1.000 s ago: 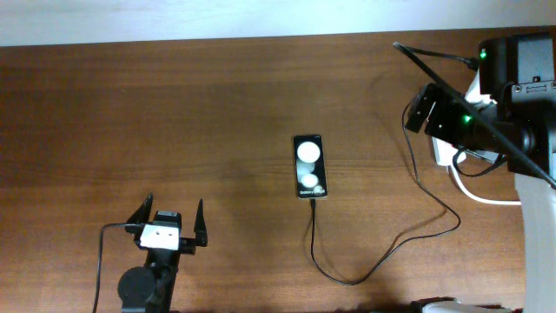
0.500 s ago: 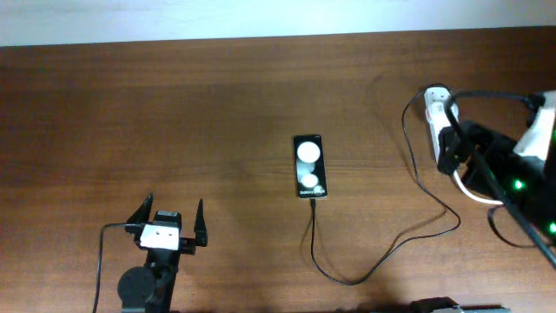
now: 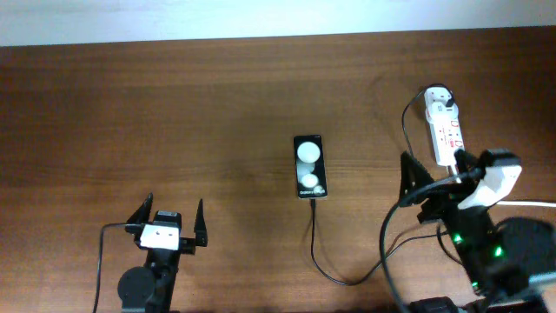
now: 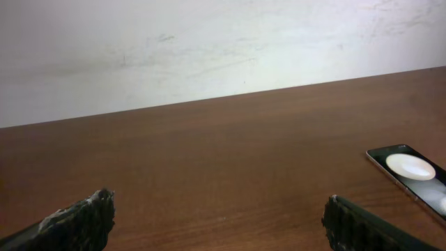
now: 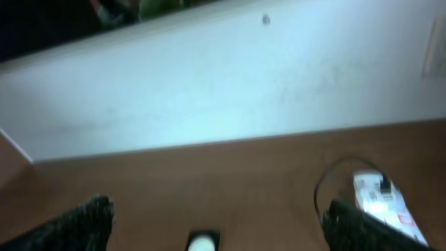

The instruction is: Plug charger to phone and switch on socket

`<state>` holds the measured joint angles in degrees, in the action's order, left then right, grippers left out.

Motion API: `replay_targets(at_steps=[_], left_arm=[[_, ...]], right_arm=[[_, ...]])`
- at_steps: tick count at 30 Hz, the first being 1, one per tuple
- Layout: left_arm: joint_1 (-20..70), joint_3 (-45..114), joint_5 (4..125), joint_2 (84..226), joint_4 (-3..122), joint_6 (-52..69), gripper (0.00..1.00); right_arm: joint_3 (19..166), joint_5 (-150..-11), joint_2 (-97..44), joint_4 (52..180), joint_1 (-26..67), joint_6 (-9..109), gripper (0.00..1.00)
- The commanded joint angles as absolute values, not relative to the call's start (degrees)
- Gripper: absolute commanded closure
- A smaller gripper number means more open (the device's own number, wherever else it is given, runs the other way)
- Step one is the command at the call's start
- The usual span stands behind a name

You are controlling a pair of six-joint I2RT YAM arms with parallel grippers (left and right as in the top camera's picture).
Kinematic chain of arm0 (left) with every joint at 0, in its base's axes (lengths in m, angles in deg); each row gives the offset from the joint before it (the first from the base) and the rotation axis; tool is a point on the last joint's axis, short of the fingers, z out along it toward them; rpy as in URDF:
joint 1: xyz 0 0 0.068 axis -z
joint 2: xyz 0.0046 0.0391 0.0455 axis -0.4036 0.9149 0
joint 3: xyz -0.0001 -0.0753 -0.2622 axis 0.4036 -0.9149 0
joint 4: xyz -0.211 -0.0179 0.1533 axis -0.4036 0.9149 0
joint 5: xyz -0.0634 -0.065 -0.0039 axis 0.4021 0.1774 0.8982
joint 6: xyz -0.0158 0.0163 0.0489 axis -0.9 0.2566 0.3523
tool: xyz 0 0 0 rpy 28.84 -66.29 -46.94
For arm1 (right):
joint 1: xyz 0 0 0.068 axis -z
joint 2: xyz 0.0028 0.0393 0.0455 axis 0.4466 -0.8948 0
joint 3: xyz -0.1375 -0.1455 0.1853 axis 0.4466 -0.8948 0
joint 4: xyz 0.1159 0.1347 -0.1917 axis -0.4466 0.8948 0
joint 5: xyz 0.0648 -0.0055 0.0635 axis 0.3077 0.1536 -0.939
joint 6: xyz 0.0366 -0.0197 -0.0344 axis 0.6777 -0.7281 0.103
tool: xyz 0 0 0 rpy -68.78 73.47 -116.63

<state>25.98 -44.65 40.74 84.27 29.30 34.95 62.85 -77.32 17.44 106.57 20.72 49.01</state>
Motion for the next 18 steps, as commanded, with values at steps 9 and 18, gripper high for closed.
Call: replay_targets(at_steps=[9,18], left_arm=[[25.8,-44.9,40.3,84.0,29.5,35.9,0.01],[25.8,-44.9,40.3,84.0,29.5,35.9,0.01]], right_arm=[[26.3,-78.4,43.1,77.9,21.7,48.1,0.01],[19.0,-76.4,44.4,81.6,25.9,48.5,0.01]])
